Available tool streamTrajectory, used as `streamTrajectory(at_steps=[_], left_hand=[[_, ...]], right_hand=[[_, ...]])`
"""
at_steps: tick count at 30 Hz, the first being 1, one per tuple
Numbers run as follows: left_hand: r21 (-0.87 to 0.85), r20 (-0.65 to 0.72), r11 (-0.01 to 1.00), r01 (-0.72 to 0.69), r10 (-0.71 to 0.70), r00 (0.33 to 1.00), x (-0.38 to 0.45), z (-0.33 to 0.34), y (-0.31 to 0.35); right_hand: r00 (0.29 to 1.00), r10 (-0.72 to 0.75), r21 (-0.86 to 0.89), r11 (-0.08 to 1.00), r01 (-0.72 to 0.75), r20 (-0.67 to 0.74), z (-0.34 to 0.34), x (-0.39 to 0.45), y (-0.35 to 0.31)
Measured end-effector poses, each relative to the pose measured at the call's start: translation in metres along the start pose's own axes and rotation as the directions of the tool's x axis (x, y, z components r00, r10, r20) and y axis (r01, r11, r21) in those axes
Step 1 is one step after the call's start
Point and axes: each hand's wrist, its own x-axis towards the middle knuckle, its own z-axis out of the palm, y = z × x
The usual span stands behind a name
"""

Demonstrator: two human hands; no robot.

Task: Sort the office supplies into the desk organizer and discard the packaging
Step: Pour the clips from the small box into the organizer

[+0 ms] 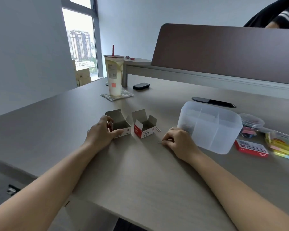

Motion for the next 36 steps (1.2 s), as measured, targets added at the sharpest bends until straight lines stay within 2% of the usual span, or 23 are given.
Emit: streamTrajectory(at_steps=[2, 7, 12, 15, 21, 27, 31, 36], left_hand=[[0.001, 0.002, 1.0, -0.006, 0.006, 1.0, 0.002, 0.001, -0.001], [-0.015, 0.005, 1.0, -0.007, 0.008, 1.0, 0.005, 0.001, -0.004], [-0.027, 0.001, 1.0, -0.014, 0.014, 1.0, 0.006, 0.001, -0.007], [-0.035, 0.005, 0.999, -0.023, 0.023, 1.0, 0.006, 0.001, -0.006], [-0.029, 0.014, 0.999, -0.032, 0.033, 0.999, 0.004, 0.0, -0.006], [-0.047, 0.06, 0.998, -0.035, 0.037, 0.998, 0.004, 0.0, -0.004], [-0.069, 0.09, 0.997, -0.034, 0.04, 0.995, 0.003, -0.001, -0.005], [-0.113, 0.099, 0.991, -0.077, 0.088, 0.991, 0.0, 0.0, 0.001]], right_hand=[[0.999, 0.038, 0.042, 0.998, -0.038, -0.01, 0.002, 0.007, -0.001], [0.971, 0.19, 0.123, 0.977, -0.172, -0.148, 0.014, 0.032, -0.01], [0.946, 0.297, 0.062, 0.955, -0.291, -0.131, 0.019, 0.045, -0.008], [0.943, 0.316, 0.034, 0.949, -0.314, -0.108, 0.02, 0.049, -0.006], [0.95, 0.281, 0.113, 0.957, -0.267, -0.139, 0.019, 0.043, -0.007], [0.964, 0.264, 0.115, 0.959, -0.261, -0.019, 0.014, 0.042, -0.008], [0.982, 0.181, 0.05, 0.983, -0.178, -0.053, 0.015, 0.035, -0.006], [0.995, 0.044, 0.069, 0.997, -0.038, -0.086, -0.001, 0.018, -0.006]])
